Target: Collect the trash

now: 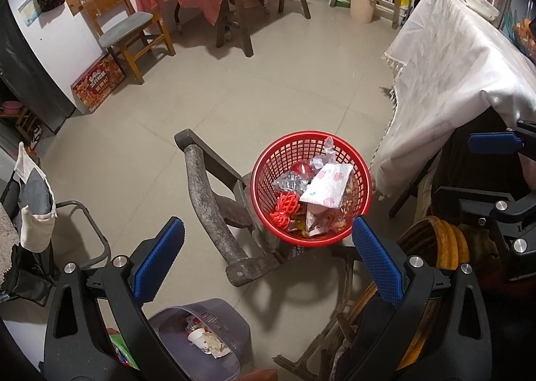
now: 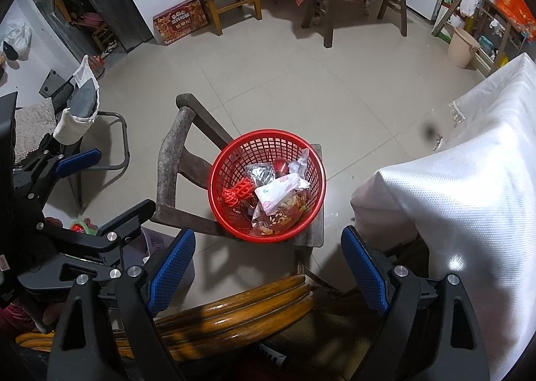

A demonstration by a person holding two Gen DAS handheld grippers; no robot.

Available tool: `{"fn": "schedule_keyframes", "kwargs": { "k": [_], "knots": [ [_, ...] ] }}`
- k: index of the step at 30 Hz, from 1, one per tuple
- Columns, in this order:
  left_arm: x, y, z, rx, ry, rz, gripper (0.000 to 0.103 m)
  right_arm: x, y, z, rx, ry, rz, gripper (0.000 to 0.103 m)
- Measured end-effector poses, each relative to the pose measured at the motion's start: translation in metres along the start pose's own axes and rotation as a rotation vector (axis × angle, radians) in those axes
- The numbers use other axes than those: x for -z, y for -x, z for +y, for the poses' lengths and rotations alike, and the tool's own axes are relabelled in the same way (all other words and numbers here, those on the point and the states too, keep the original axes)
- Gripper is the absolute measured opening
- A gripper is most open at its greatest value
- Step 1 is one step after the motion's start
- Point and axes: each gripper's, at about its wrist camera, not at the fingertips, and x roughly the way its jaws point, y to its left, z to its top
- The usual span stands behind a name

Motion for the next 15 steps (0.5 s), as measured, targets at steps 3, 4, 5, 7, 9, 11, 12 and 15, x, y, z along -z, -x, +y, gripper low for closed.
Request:
{"fn": "schedule_keyframes", "kwargs": {
  "k": [3,4,5,7,9,11,12,15],
  "knots": [
    [0.0009,-0.0019,-0.0006,0.001,-0.002,0.005,0.096,-0.0001,-0.0017,0.0002,-0.003,-0.004,0.005,0.087],
    [0.0009,-0.0023,-0.0006,0.001,-0.002,0.005,0.096,-0.0006,-0.0024,-0.0006,-0.004,-0.004,0.007,0.087],
    [0.0009,-0.0028,-0.0005,0.001,-0.003,0.006,0.096,-0.0007,-0.0026,-0.0006,-0.004,-0.004,0.008,0.087],
    [0.0006,-0.0024,-0.0012,0.002,-0.002,0.006,0.096,-0.0002,-0.0035,-0.0002,-0.006,-0.003,0.011,0.087],
    [0.0001,-0.0029,-0.0013,0.003,-0.004,0.006,0.096,-0.0005,-0.0039,-0.0015,-0.007,-0.004,0.012,0.087],
    [0.0001,-0.0035,-0.0026,0.002,-0.006,0.004,0.096,-0.0005,-0.004,-0.0014,-0.007,-0.004,0.012,0.087],
    [-0.0001,-0.0036,-0.0028,0.002,-0.006,0.004,0.096,-0.0002,-0.0043,-0.0008,-0.007,-0.003,0.012,0.087],
    [-0.001,-0.0038,-0.0031,0.006,-0.008,0.005,0.096,-0.0005,-0.004,-0.0014,-0.007,-0.004,0.012,0.087]
  ]
}}
